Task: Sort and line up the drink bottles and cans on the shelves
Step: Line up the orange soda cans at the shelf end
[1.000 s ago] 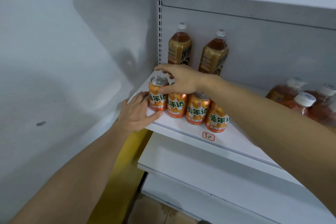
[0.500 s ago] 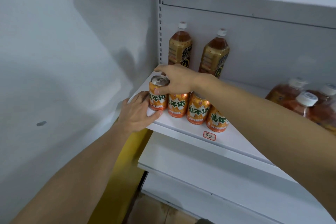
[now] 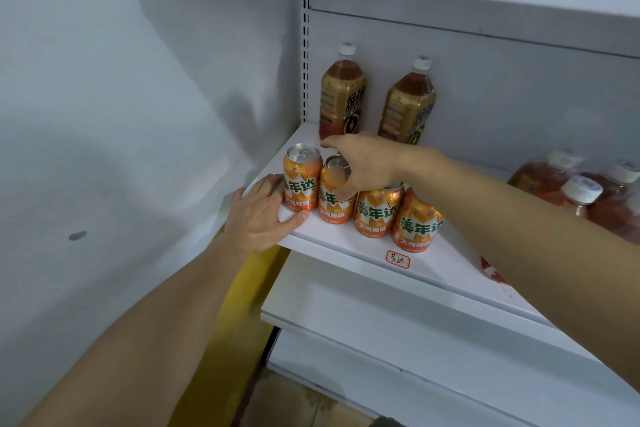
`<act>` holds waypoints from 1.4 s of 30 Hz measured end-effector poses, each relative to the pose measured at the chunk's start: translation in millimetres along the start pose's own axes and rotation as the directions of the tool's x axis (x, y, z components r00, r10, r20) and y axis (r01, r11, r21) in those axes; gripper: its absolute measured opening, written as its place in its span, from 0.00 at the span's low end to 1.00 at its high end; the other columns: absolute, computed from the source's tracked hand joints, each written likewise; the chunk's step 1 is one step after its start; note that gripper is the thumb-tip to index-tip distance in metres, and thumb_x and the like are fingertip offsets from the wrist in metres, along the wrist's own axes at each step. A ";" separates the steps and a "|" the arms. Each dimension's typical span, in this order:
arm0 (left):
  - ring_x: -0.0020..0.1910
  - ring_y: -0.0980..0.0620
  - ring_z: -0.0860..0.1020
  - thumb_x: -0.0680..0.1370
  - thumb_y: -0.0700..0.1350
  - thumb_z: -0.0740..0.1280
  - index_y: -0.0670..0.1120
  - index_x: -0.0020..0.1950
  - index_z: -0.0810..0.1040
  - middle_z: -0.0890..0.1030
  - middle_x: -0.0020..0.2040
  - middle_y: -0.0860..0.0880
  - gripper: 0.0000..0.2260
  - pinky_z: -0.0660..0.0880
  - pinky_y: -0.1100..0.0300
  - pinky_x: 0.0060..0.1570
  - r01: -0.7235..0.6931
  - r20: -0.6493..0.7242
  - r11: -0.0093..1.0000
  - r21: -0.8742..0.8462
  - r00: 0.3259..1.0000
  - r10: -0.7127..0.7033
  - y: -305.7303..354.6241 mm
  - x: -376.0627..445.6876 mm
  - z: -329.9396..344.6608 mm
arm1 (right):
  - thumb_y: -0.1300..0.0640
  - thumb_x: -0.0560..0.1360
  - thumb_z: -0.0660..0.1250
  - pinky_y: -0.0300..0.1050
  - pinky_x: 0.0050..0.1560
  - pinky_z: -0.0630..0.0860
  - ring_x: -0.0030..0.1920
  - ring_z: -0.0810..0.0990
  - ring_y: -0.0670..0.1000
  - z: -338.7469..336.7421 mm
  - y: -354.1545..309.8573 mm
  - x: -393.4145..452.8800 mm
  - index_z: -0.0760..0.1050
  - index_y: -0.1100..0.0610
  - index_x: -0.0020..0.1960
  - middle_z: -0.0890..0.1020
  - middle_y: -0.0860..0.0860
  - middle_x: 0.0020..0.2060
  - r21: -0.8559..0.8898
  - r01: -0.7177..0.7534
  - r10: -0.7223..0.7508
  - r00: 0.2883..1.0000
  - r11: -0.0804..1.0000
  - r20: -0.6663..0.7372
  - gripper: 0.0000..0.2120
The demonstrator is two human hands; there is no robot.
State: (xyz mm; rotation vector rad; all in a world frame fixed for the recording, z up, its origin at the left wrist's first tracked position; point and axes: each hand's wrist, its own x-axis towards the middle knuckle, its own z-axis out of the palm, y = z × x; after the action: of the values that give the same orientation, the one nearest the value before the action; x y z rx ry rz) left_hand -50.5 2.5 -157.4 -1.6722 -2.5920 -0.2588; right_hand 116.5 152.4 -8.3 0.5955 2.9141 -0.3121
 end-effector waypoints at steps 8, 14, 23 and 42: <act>0.76 0.48 0.67 0.78 0.72 0.54 0.51 0.79 0.64 0.67 0.79 0.49 0.36 0.66 0.37 0.72 -0.010 -0.003 1.000 -0.004 1.000 0.010 -1.4 1.2 -0.4 | 0.42 0.69 0.79 0.50 0.72 0.70 0.76 0.67 0.55 0.7 3.4 -9.4 0.52 0.52 0.83 0.64 0.52 0.79 0.063 -0.017 0.016 1.000 0.998 0.015 0.53; 0.76 0.48 0.67 0.74 0.76 0.50 0.52 0.78 0.64 0.66 0.78 0.50 0.40 0.67 0.37 0.71 -0.004 -0.002 1.000 -0.012 1.000 0.004 -2.7 1.7 0.9 | 0.43 0.66 0.82 0.47 0.69 0.69 0.75 0.69 0.55 -25.1 19.3 -33.5 0.51 0.50 0.83 0.65 0.51 0.79 0.002 -0.116 0.114 0.980 0.993 0.165 0.57; 0.75 0.48 0.69 0.77 0.72 0.57 0.50 0.77 0.66 0.68 0.77 0.50 0.36 0.68 0.37 0.70 -0.016 -0.028 1.000 -0.025 0.999 0.015 -1.9 0.6 0.7 | 0.44 0.64 0.83 0.52 0.67 0.74 0.72 0.71 0.57 -14.0 25.8 -39.3 0.58 0.51 0.81 0.71 0.53 0.75 -0.092 -0.171 0.180 0.978 0.981 0.101 0.53; 0.74 0.48 0.69 0.73 0.75 0.47 0.50 0.75 0.67 0.69 0.76 0.50 0.40 0.68 0.36 0.69 -0.022 -0.038 0.999 -0.026 0.999 0.021 -3.6 1.3 4.4 | 0.47 0.65 0.83 0.46 0.56 0.78 0.61 0.78 0.53 -12.1 48.9 -92.3 0.67 0.52 0.76 0.77 0.50 0.67 -0.130 -0.274 0.294 0.941 0.953 0.171 0.45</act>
State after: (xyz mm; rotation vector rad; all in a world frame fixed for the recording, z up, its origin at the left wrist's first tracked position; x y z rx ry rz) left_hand -54.0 2.9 -162.0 -1.6859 -2.5536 -0.3220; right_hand 218.9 165.0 12.3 0.9035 2.5990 -0.1666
